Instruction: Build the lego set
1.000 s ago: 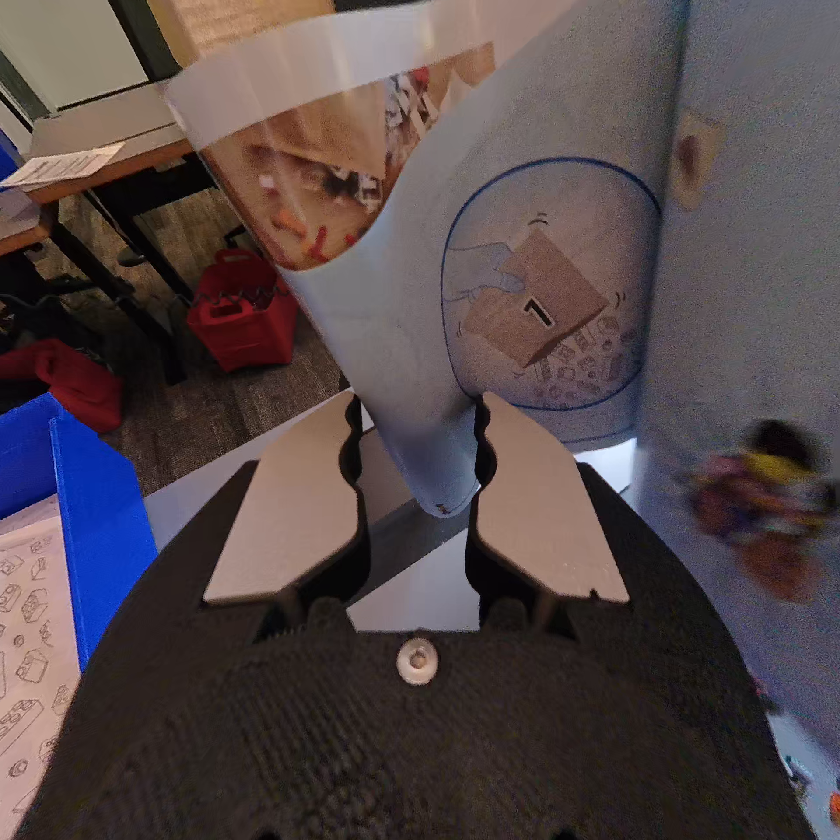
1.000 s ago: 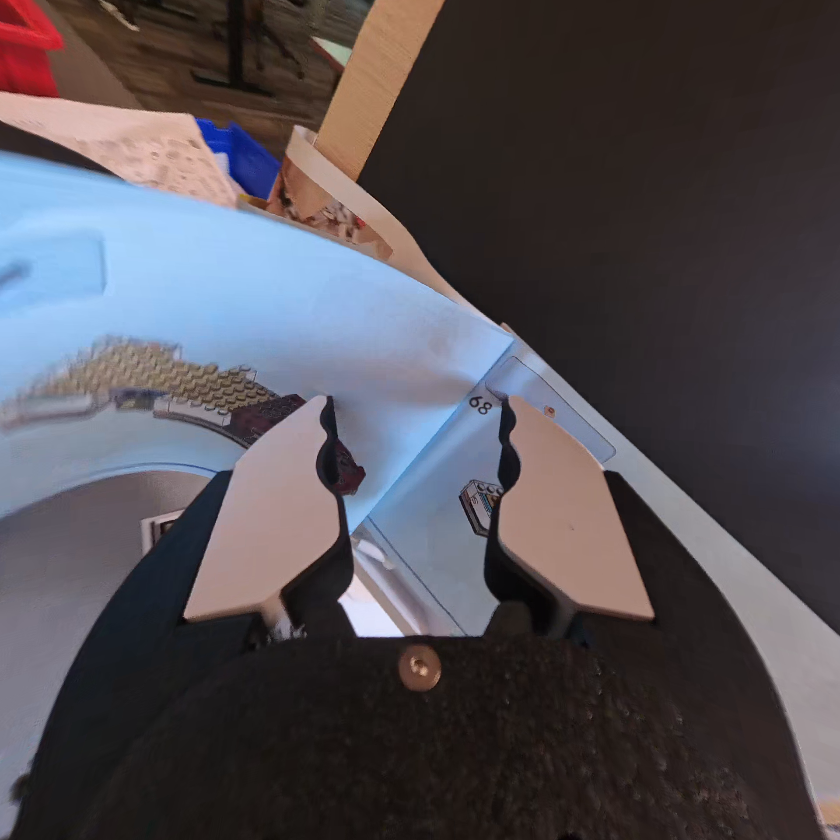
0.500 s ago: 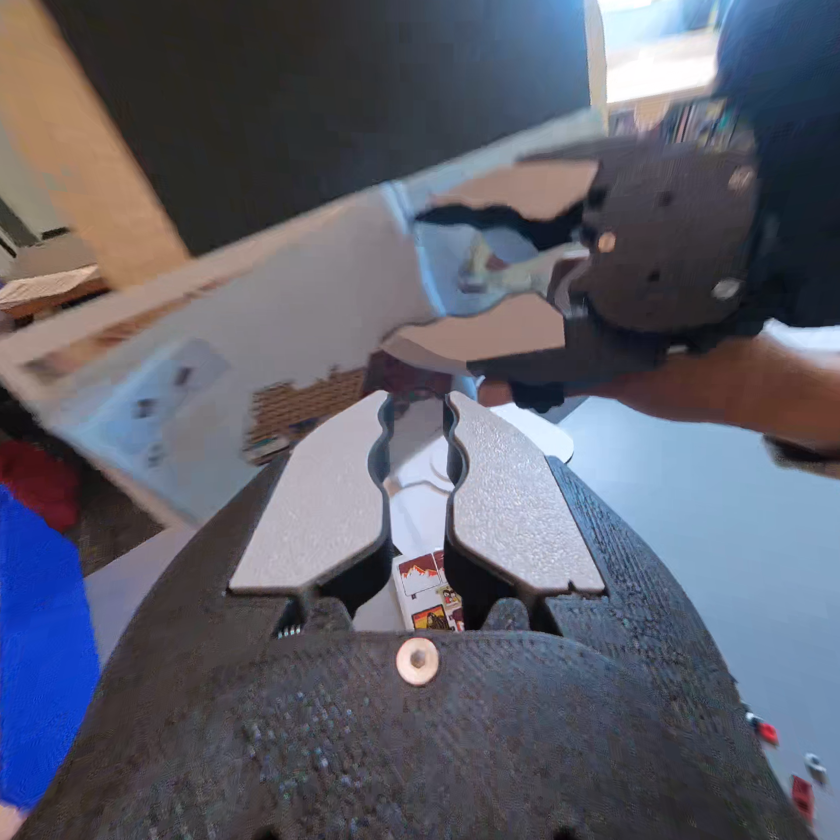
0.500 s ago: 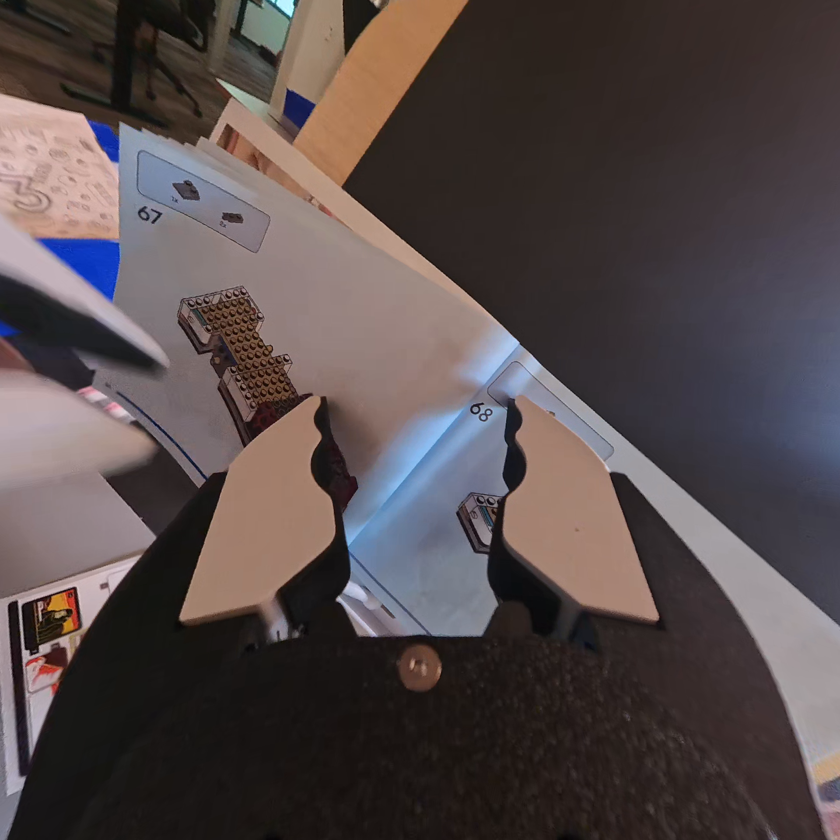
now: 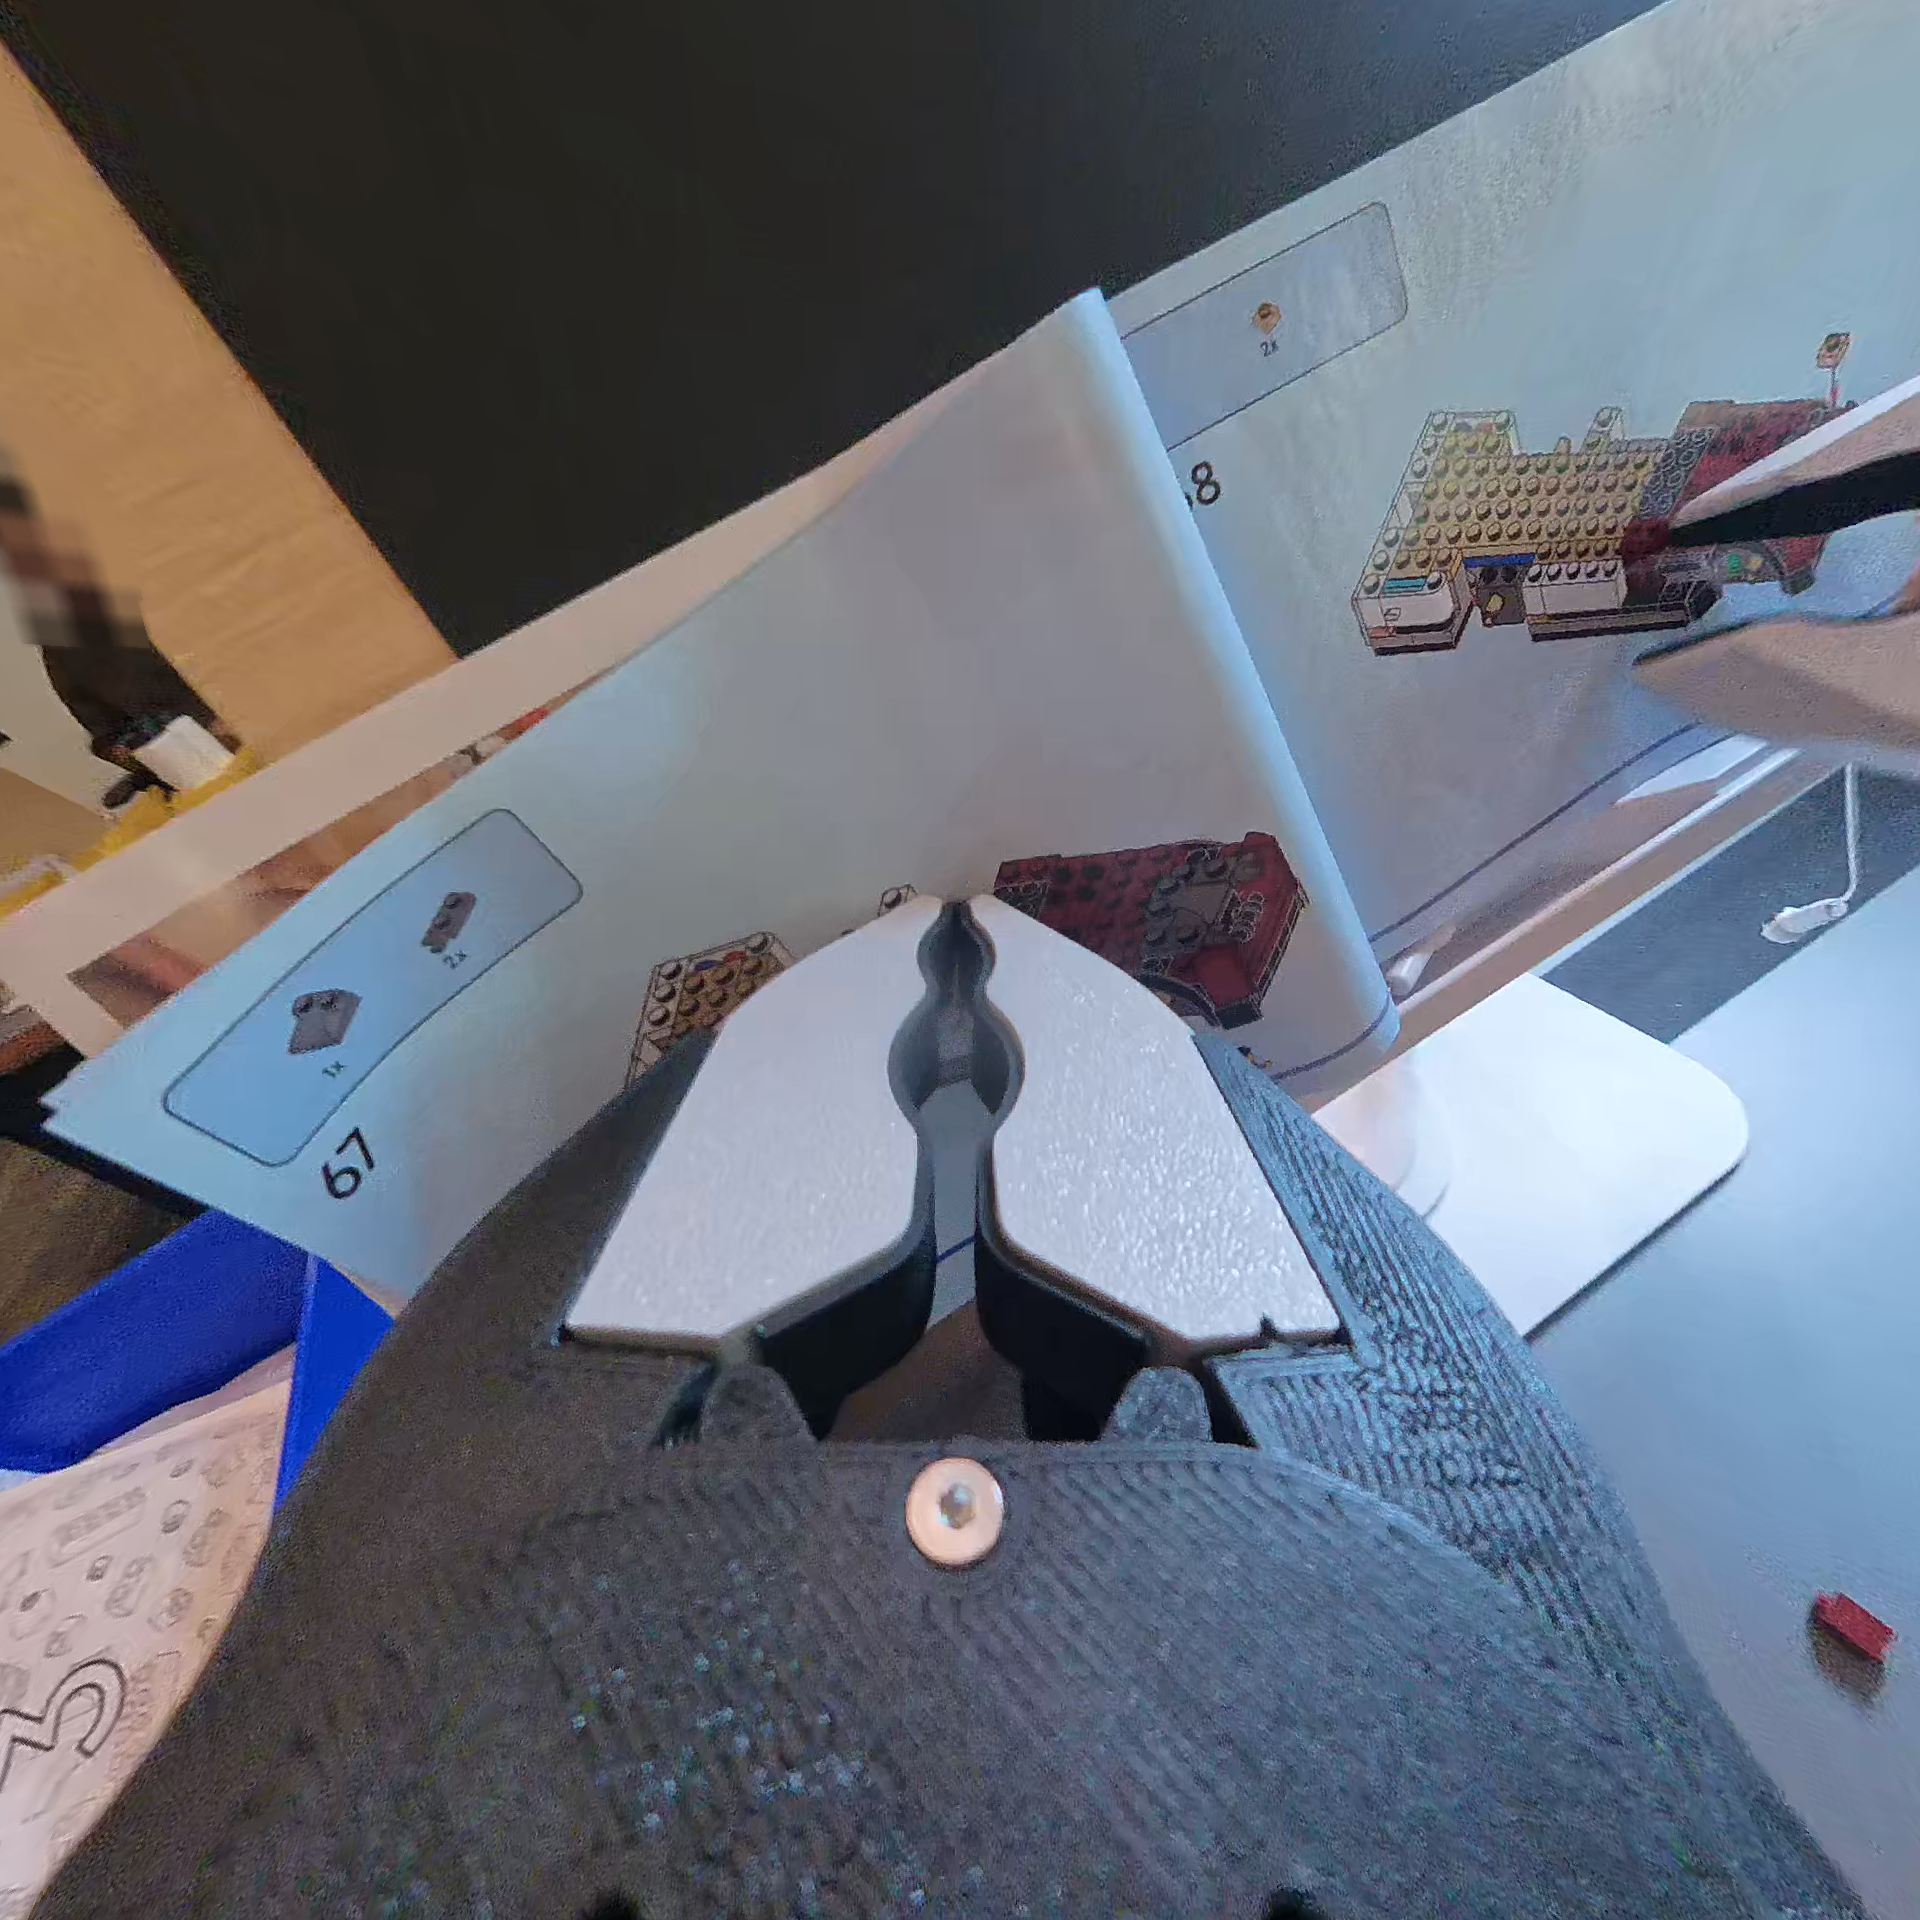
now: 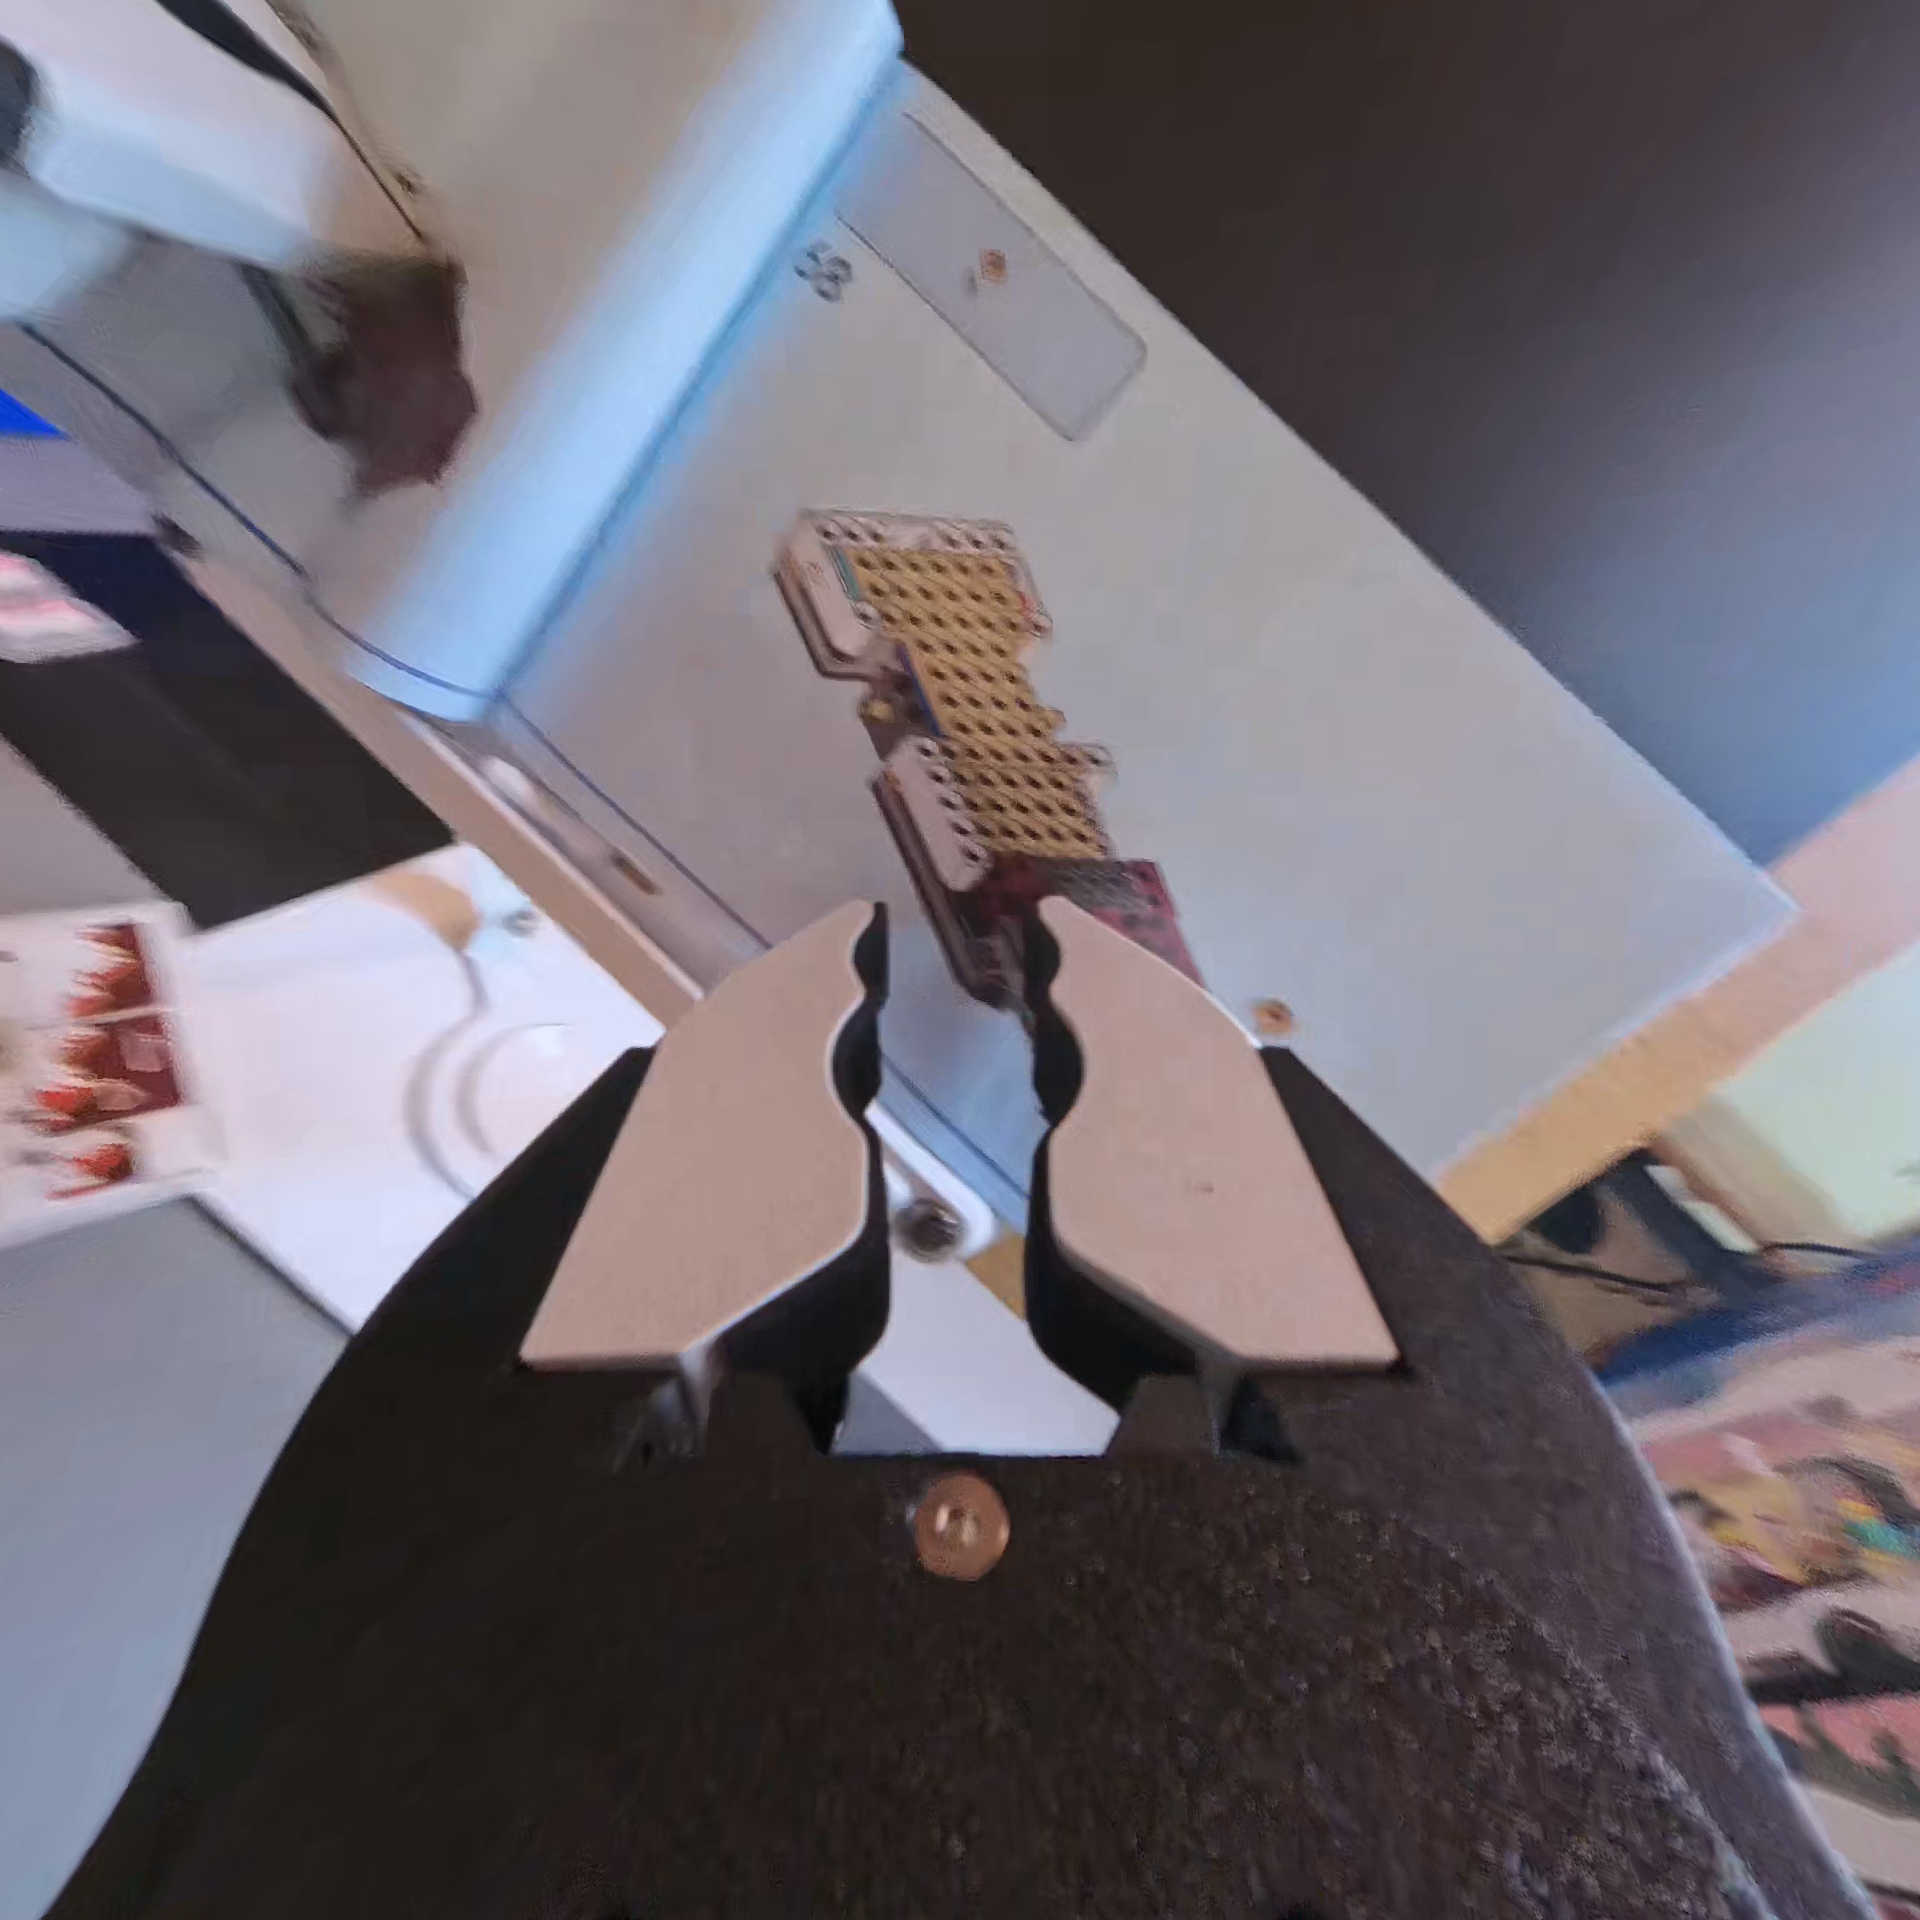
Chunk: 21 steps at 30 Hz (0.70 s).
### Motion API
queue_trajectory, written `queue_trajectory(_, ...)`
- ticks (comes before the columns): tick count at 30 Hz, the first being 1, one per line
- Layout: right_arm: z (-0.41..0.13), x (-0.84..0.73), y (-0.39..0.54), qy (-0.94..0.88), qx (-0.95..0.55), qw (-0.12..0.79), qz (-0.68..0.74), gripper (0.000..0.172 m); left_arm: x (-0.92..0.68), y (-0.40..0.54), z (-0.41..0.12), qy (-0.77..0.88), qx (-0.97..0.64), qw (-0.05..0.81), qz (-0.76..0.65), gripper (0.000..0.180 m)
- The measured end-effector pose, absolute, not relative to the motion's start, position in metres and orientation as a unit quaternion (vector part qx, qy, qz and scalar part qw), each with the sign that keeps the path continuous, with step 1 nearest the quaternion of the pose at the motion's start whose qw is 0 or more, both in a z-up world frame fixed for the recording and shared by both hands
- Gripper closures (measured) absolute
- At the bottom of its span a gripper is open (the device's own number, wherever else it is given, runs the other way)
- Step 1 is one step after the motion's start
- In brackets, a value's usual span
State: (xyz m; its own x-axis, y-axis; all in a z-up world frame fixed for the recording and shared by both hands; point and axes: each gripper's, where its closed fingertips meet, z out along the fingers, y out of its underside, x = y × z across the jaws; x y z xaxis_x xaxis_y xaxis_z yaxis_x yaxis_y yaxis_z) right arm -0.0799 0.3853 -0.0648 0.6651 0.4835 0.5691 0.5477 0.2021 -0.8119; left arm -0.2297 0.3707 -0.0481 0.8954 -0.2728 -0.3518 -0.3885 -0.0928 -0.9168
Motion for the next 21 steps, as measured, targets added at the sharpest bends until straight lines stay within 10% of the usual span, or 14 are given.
queue_trajectory(21,-0.085,-0.188,0.357,-0.563,-0.607,0.561,0.033,0.171,-0.23,0.378,-0.034,0.254,-0.702,0.654,0.123,0.18)
